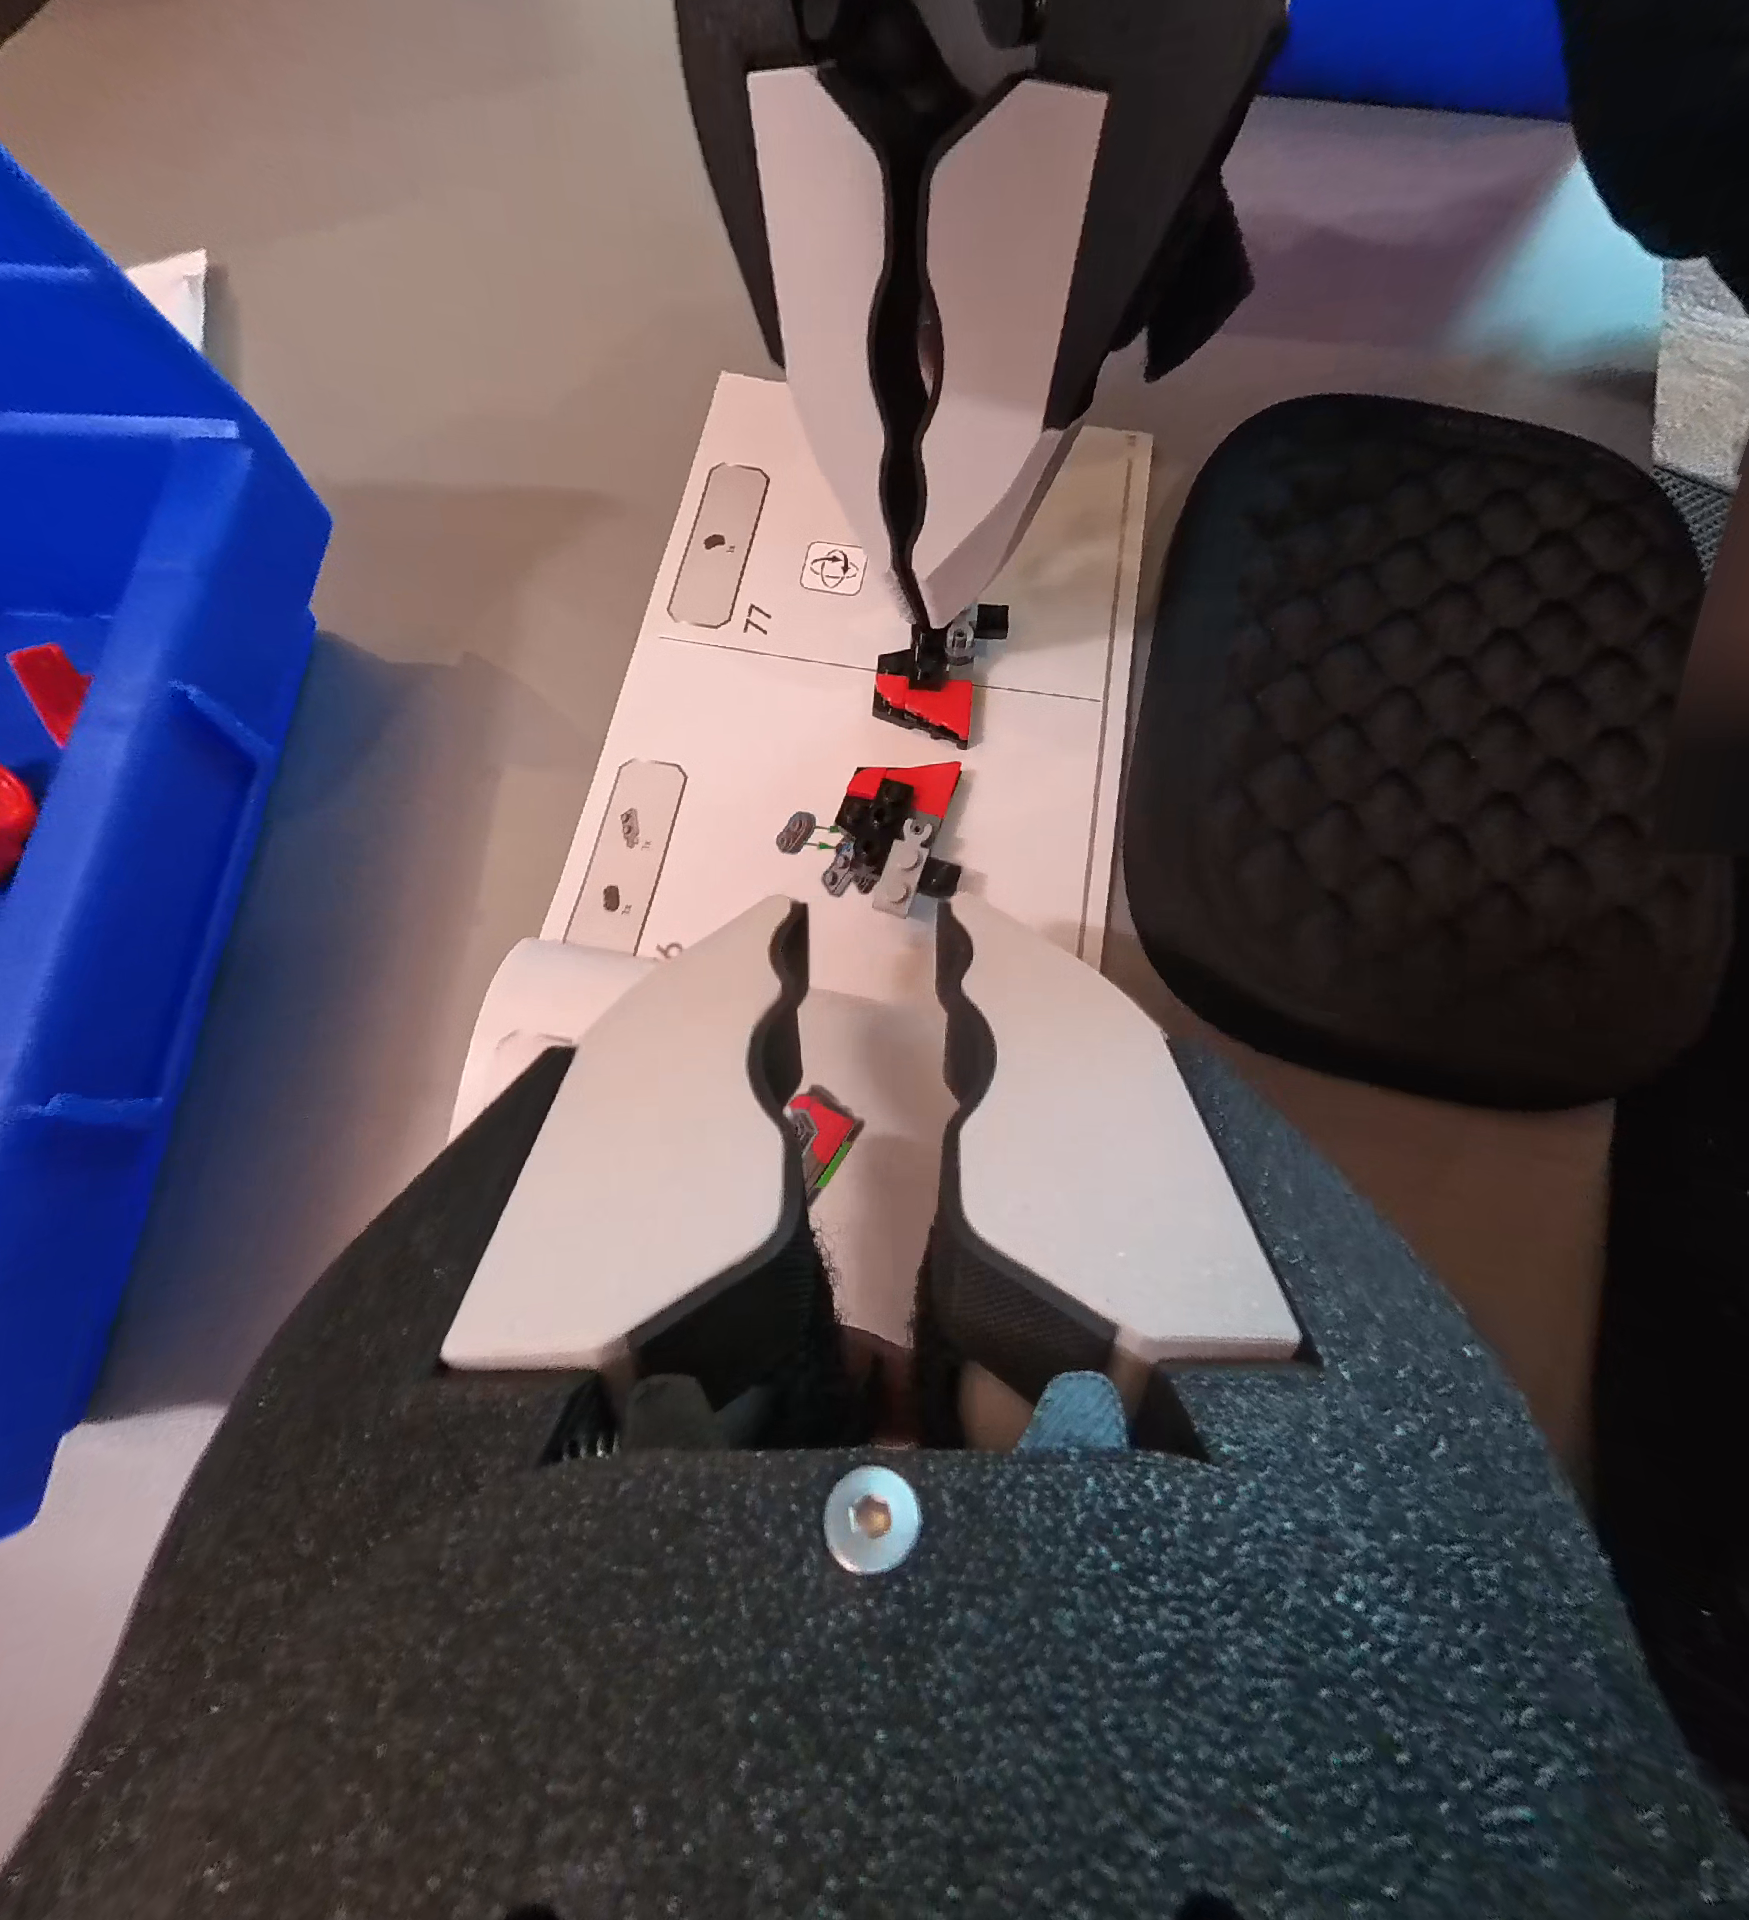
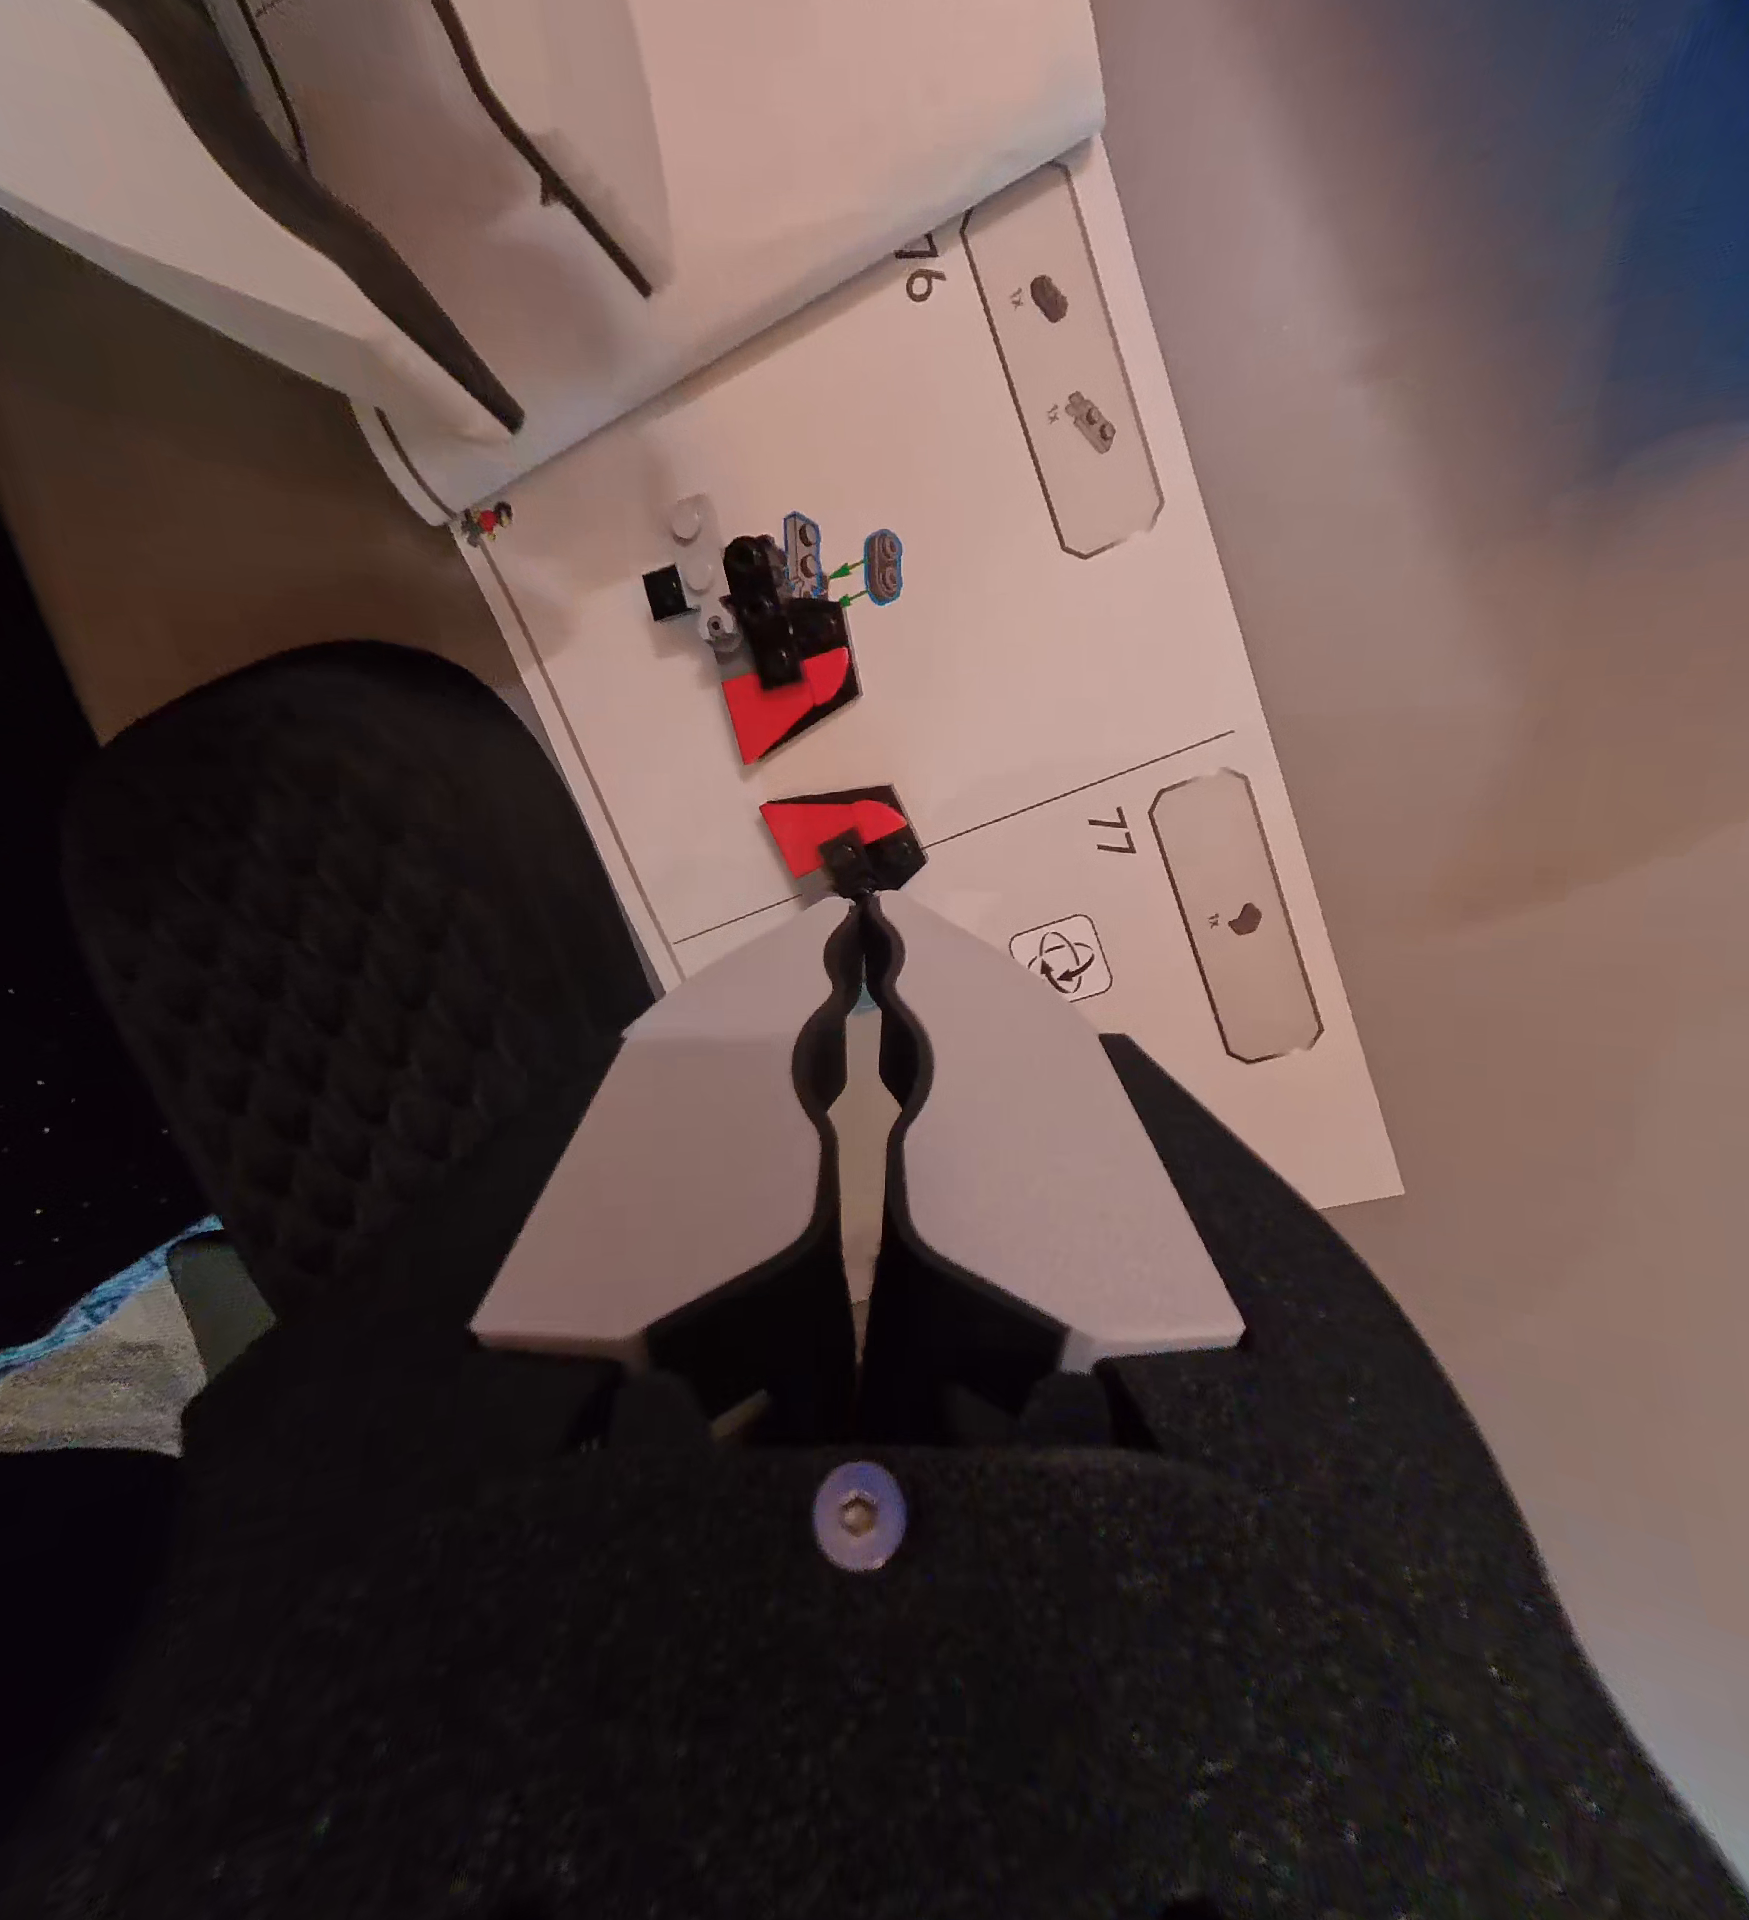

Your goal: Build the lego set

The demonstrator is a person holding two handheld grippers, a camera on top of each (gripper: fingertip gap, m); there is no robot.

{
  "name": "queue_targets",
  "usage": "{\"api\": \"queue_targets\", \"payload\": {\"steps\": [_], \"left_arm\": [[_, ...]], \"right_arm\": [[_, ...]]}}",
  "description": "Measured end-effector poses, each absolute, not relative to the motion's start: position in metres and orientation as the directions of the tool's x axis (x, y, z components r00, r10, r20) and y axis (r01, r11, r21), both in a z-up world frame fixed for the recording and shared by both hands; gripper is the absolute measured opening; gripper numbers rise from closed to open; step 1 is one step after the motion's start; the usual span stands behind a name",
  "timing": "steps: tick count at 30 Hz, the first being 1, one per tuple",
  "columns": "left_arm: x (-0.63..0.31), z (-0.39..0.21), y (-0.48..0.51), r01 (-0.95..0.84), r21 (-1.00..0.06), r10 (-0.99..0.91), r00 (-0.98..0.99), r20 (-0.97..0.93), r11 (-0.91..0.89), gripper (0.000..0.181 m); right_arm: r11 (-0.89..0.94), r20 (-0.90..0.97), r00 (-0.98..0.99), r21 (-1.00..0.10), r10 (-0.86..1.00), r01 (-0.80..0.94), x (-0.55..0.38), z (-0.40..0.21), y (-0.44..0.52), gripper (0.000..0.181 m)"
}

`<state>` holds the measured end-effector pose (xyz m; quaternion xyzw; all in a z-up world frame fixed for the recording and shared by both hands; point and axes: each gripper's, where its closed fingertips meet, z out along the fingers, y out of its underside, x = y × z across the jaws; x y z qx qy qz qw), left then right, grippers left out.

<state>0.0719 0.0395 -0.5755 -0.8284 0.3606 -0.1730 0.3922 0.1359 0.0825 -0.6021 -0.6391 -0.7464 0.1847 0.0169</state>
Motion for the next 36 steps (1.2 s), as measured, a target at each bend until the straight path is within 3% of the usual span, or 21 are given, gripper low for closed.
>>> {"api": "queue_targets", "payload": {"steps": [4,9,12,18,24,29,32,36], "left_arm": [[0.061,-0.571,0.037,-0.451,-0.781,-0.713,0.701,-0.010,-0.432,0.023],[0.050,-0.558,0.029,-0.423,-0.808,-0.694,0.720,-0.025,-0.410,0.023],[0.047,-0.555,0.022,-0.420,-0.816,-0.698,0.716,-0.028,-0.398,0.024],[0.045,-0.559,0.020,-0.414,-0.816,-0.702,0.712,-0.014,-0.403,0.025],[0.064,-0.570,0.029,-0.463,-0.790,-0.740,0.673,-0.018,-0.401,0.031],[0.072,-0.570,0.031,-0.461,-0.797,-0.758,0.652,-0.006,-0.390,0.031],[0.067,-0.572,0.033,-0.447,-0.797,-0.746,0.666,0.007,-0.406,0.031],[0.064,-0.573,0.034,-0.432,-0.801,-0.740,0.673,0.020,-0.414,0.031]], "right_arm": [[0.096,-0.213,-0.162,-0.291,0.964,0.952,0.136,-0.602,0.082,0.000],[0.213,-0.148,-0.270,-0.319,0.951,0.924,0.135,-0.602,0.083,0.001],[0.214,-0.168,-0.286,-0.350,0.943,0.912,0.136,-0.598,0.076,0.015],[0.192,-0.135,-0.272,-0.423,0.953,0.885,0.142,-0.580,0.080,0.022],[0.353,0.001,-0.392,-0.437,0.920,0.827,0.139,-0.599,0.078,0.046],[0.385,0.026,-0.421,-0.461,0.906,0.800,0.128,-0.612,0.079,0.041],[0.386,0.002,-0.437,-0.469,0.900,0.794,0.130,-0.613,0.080,0.025],[0.373,-0.010,-0.420,-0.440,0.908,0.817,0.150,-0.613,0.087,0.025]]}}
